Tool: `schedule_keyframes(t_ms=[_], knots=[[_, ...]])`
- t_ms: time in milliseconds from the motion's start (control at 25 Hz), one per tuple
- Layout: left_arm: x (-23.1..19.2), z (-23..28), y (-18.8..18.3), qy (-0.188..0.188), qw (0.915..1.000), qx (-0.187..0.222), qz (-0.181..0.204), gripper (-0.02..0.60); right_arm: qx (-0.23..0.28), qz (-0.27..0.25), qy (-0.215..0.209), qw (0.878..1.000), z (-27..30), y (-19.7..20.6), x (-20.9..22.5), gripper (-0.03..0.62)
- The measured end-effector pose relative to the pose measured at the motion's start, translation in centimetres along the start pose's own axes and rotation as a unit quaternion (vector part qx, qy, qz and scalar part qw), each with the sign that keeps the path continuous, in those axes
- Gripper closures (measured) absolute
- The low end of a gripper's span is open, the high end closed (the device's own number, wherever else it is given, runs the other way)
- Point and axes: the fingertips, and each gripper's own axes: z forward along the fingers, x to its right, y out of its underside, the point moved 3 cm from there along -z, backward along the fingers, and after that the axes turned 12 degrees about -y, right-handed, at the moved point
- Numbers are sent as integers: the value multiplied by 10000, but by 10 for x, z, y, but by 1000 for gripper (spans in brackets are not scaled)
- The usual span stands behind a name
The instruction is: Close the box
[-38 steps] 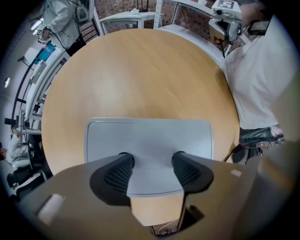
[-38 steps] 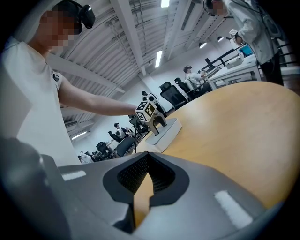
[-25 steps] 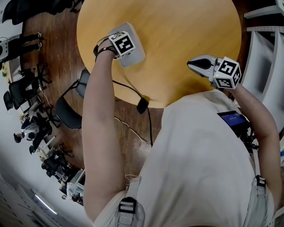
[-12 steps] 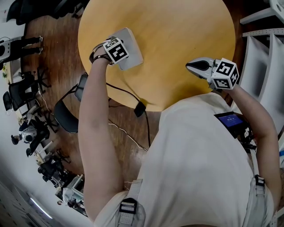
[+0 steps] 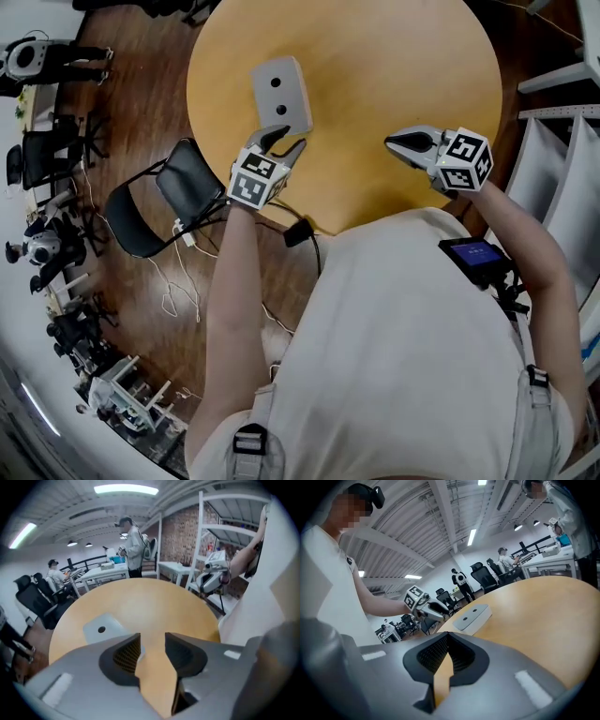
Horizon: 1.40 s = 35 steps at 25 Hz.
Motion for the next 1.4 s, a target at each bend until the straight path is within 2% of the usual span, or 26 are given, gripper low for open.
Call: schedule_keyframes(t_ms=[80, 160, 320, 480, 560, 720, 1000, 1400], knots=[[21, -22, -1, -320, 9971, 445, -525, 482, -86, -83, -127, 9998, 2, -6, -3, 595], [32, -41, 4, -709, 9889, 796, -1031, 575, -195, -194, -270, 9993, 10, -10, -7, 595], [48, -78, 15, -988, 9643, 1509, -1940, 581, -339, -484, -525, 9969, 34, -16, -22, 595], [61, -100, 17, -925, 9434, 2188, -2314, 581, -436, -736, -740, 9936, 61, -18, -39, 595], [72, -98, 14, -870, 9347, 2378, -2494, 581, -539, -866, -822, 9914, 62, -18, -45, 595], [84, -94, 16, -789, 9293, 2476, -2623, 581, -681, -1175, -918, 9865, 64, -21, -55, 595], [60, -111, -1, -918, 9176, 2714, -2755, 581, -625, -1610, -848, 9813, 67, -50, -57, 595], [50, -116, -40, -924, 9171, 2951, -2515, 581, -343, -2109, -741, 9741, 57, -99, -62, 595]])
